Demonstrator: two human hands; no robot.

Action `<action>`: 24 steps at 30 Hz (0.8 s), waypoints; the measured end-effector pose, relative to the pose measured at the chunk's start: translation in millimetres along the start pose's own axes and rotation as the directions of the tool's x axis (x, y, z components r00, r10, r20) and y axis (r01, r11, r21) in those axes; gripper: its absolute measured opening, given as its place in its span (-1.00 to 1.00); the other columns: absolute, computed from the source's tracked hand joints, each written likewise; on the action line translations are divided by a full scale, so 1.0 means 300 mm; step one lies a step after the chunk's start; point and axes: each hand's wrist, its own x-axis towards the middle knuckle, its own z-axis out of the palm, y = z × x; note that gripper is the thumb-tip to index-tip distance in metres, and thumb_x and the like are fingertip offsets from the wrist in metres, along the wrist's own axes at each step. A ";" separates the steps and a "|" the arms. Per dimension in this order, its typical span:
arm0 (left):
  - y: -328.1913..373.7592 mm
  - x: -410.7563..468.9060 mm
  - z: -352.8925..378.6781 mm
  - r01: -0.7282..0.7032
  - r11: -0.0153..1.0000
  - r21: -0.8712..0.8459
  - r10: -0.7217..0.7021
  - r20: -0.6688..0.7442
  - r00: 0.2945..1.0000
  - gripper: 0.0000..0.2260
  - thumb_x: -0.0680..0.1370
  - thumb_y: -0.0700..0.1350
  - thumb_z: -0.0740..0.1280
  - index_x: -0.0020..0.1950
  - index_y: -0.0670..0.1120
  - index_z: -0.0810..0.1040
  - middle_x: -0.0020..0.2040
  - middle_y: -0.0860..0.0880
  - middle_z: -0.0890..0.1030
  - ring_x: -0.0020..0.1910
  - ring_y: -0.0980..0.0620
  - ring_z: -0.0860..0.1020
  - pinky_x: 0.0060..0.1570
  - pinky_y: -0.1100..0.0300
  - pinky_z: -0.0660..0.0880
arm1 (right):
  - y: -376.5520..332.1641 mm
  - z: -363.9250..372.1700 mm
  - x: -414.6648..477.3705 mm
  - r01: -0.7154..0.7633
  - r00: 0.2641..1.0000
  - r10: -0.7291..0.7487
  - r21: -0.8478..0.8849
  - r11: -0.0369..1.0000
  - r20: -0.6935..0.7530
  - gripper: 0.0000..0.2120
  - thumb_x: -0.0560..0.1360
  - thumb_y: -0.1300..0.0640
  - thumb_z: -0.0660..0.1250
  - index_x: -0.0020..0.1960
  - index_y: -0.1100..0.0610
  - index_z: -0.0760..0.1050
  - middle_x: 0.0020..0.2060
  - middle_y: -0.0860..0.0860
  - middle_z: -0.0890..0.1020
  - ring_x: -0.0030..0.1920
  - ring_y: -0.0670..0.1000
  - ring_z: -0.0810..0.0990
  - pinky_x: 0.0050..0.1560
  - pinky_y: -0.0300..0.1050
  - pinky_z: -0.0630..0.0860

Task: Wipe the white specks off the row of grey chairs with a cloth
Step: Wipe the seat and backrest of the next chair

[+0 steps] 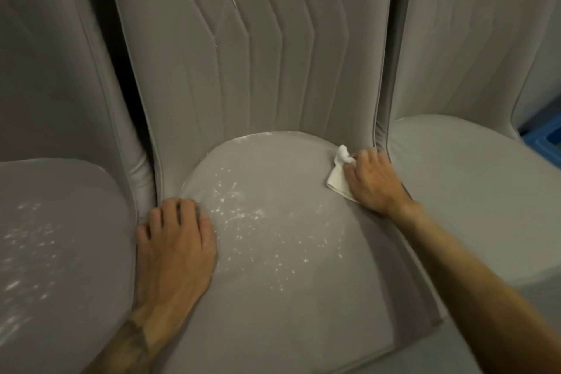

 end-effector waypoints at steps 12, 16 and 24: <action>-0.008 -0.006 0.002 0.014 0.991 -0.131 -0.017 -0.018 1.000 -0.73 0.66 -0.03 0.05 0.11 -0.14 0.47 0.06 -0.21 0.51 -0.03 -0.22 0.44 -0.04 -0.19 0.42 | -0.039 -0.008 -0.134 0.054 0.998 -0.060 -0.148 0.987 -0.035 -0.63 0.71 0.06 -0.04 0.27 0.23 0.42 0.14 0.20 0.51 0.11 0.23 0.46 0.18 0.14 0.32; -0.012 0.002 -0.023 -0.001 0.981 -0.195 0.001 0.003 1.000 -0.71 0.65 -0.04 0.08 0.10 -0.17 0.52 0.06 -0.21 0.54 -0.03 -0.21 0.44 -0.04 -0.15 0.39 | -0.247 0.057 -0.285 0.307 0.952 -0.307 0.037 0.951 -0.013 -0.66 0.70 0.00 -0.03 0.17 0.17 0.43 0.03 0.13 0.50 -0.03 0.17 0.44 0.05 0.11 0.37; -0.137 -0.034 -0.057 -0.313 0.947 -0.074 0.316 0.023 0.949 -0.60 0.69 -0.02 0.05 0.26 -0.16 0.60 0.24 -0.14 0.62 0.07 -0.22 0.54 0.03 -0.10 0.33 | 0.012 -0.049 -0.248 0.029 0.995 -0.046 -0.195 0.980 -0.087 -0.72 0.67 0.19 0.07 0.10 0.31 0.51 -0.01 0.29 0.56 -0.03 0.29 0.50 0.01 0.24 0.41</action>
